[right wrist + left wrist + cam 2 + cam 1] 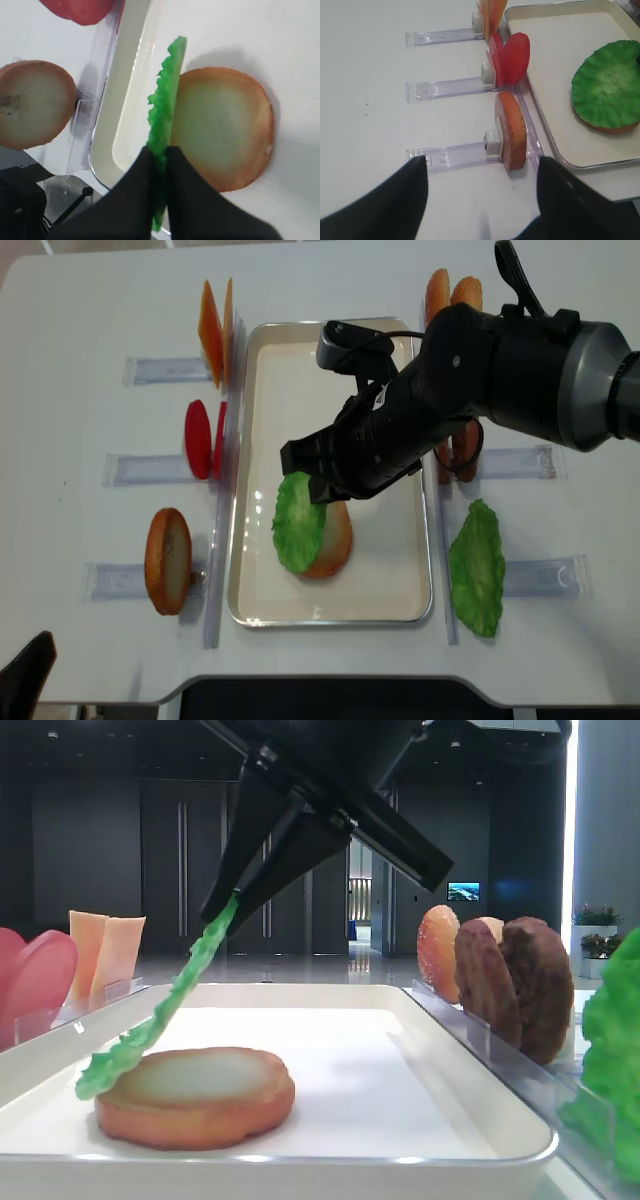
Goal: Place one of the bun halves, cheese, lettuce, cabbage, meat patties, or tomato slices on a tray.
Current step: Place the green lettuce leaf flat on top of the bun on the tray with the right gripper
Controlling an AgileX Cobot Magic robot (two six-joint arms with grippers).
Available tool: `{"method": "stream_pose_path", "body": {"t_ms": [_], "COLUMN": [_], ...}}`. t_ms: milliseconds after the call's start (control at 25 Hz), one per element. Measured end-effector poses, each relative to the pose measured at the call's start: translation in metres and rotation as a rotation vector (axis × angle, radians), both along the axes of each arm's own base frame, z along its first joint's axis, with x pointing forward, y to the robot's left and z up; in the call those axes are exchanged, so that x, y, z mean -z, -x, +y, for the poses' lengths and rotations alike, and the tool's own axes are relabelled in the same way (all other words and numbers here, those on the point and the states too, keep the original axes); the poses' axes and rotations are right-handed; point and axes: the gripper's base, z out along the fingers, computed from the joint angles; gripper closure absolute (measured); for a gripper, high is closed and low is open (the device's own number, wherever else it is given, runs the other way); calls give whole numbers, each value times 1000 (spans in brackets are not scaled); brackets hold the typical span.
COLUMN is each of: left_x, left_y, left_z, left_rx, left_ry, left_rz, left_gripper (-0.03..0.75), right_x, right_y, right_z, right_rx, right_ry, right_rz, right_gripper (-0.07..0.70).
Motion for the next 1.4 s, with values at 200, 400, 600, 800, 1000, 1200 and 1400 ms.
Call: {"method": "stream_pose_path", "body": {"t_ms": [200, 400, 600, 800, 1000, 1200, 1400], "left_x": [0, 0, 0, 0, 0, 0, 0], "left_y": [0, 0, 0, 0, 0, 0, 0], "left_z": [0, 0, 0, 0, 0, 0, 0], "left_rx": [0, 0, 0, 0, 0, 0, 0], "left_ry": [0, 0, 0, 0, 0, 0, 0], "left_rz": [0, 0, 0, 0, 0, 0, 0], "left_gripper": [199, 199, 199, 199, 199, 199, 199], "right_x": [3, 4, 4, 4, 4, 5, 6], "right_y": [-1, -2, -1, -1, -1, -1, -2], "right_z": [-5, -6, -6, -6, -6, -7, -11], "right_rx": [13, 18, 20, 21, 16, 3, 15], "right_ry": [61, 73, 73, 73, 78, 99, 156], "right_rz": [-9, -8, -6, -5, -7, -12, -13], "right_gripper": [599, 599, 599, 584, 423, 189, 92]}}
